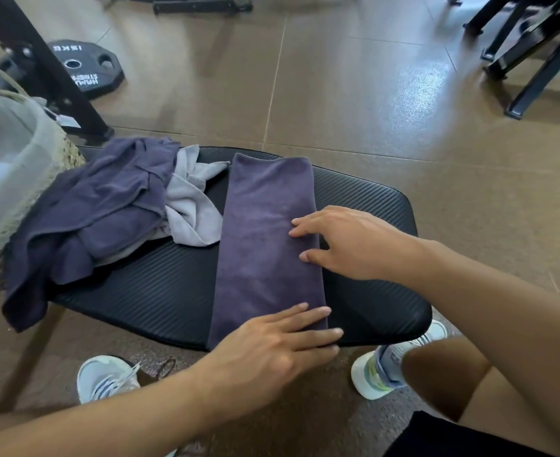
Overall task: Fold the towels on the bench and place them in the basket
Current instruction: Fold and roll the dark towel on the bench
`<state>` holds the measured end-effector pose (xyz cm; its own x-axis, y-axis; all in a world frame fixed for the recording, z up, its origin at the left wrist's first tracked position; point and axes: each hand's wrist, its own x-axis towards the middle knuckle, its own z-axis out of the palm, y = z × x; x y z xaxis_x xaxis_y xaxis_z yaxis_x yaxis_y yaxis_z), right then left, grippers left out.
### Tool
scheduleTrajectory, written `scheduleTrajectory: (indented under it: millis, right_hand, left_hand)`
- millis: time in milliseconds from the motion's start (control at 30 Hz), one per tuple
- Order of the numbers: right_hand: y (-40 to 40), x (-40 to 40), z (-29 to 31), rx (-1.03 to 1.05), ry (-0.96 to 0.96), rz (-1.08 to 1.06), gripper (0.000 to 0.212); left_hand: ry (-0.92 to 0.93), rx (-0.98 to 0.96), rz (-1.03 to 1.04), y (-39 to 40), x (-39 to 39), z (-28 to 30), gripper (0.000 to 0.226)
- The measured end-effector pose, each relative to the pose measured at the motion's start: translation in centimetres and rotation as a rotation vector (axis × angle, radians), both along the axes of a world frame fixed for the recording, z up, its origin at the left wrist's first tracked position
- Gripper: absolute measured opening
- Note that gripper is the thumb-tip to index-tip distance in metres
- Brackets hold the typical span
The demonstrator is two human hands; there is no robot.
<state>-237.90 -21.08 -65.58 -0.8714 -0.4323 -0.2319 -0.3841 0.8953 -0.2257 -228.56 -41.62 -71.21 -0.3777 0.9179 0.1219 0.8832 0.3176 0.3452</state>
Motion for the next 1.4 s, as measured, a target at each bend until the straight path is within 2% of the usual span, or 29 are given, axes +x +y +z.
scheduleTrajectory:
  millis: [200,400,600,667,733,833,967,1067,1167,1300,1400]
  right_hand:
    - [0.3,0.2,-0.1,0.025,-0.033,0.033,0.055]
    - [0.2,0.2,0.3,0.034,-0.046,0.027,0.052]
    - [-0.1,0.3,0.6,0.034,-0.042,0.006,0.049]
    - [0.0,0.6,0.8,0.038,-0.056,0.007,0.053]
    - [0.1,0.8,0.9,0.042,-0.076,0.007,0.057]
    - [0.5,0.9,0.9,0.040,-0.096,0.012,0.059]
    - [0.8,1.3,1.0,-0.001,-0.053,0.024,0.054]
    - [1.0,1.7,2.0,-0.099,0.017,0.018,0.042]
    - [1.3,2.0,3.2,-0.240,-0.043,-0.005,0.028]
    - [1.7,2.5,4.9,-0.433,-0.238,-0.049,0.049]
    - [1.3,3.2,5.4,-0.388,-0.263,0.020,0.060]
  left_hand:
    - [-0.117,-0.035,0.045,-0.3,-0.2,0.5,0.069]
    - [-0.119,-0.126,-0.062,-0.1,-0.6,0.9,0.059]
    - [-0.202,-0.150,-0.074,0.0,-1.0,1.3,0.064]
    - [-0.133,-0.143,-0.007,-0.3,-0.7,0.7,0.065]
    - [-0.001,-0.171,0.146,-0.6,-0.5,-0.1,0.074]
    - [0.049,-0.209,0.354,-1.3,-0.2,-0.6,0.082]
    - [0.087,-0.249,0.368,-1.8,0.0,-0.6,0.076]
    - [-0.029,-0.207,0.360,-2.0,-0.6,0.5,0.068]
    - [-0.289,-0.047,0.457,-2.4,-1.8,3.0,0.056]
    - [-0.432,0.121,0.579,-2.9,-3.6,5.6,0.019]
    - [-0.582,0.215,0.664,-2.8,-4.5,5.9,0.026]
